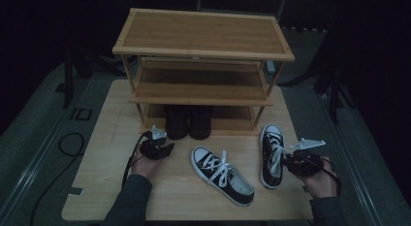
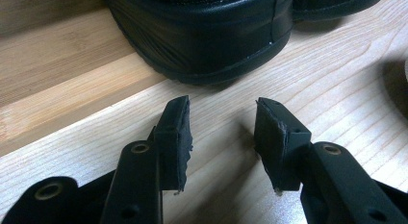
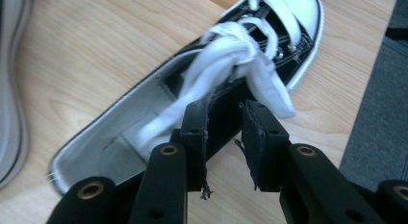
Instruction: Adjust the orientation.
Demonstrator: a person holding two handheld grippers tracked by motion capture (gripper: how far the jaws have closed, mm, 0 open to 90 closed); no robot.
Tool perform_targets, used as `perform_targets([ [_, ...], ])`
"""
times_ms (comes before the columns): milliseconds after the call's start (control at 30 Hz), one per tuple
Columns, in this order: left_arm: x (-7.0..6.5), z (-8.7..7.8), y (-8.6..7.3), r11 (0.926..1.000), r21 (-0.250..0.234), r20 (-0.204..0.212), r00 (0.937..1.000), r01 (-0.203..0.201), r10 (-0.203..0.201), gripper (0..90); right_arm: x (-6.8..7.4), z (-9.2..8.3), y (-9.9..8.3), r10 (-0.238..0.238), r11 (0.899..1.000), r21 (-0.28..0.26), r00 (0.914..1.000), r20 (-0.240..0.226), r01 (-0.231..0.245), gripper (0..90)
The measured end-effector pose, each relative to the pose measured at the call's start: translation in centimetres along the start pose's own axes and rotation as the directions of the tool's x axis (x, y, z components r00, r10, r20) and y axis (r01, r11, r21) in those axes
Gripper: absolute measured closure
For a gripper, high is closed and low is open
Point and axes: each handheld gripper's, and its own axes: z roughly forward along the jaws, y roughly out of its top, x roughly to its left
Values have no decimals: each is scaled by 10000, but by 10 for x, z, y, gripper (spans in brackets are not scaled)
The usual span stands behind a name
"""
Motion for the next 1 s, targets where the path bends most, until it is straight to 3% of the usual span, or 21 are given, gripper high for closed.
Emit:
perform_targets([
  [100,0,0,0,10000,-2,-4,10000,-2,2,568,-1,4,1,104,9999,99,9997,237,-107,713],
  [433,0,0,0,10000,-9,2,10000,-1,1,568,5,13,12,115,9999,11,9998,-159,-114,628],
  [500,0,0,0,10000,-13,7,10000,-1,1,568,7,19,15,170,9993,328,9995,282,-179,629],
  [667,0,0,0,10000,7,-1,10000,-26,26,568,7,34,16,444,9961,733,9964,718,-497,625],
  [867,0,0,0,10000,5,0,10000,-23,23,568,7,47,20,395,9946,917,9943,989,-486,667],
  [1000,0,0,0,10000,8,0,10000,-26,26,568,4,48,20,527,9936,943,9932,1034,-625,778],
])
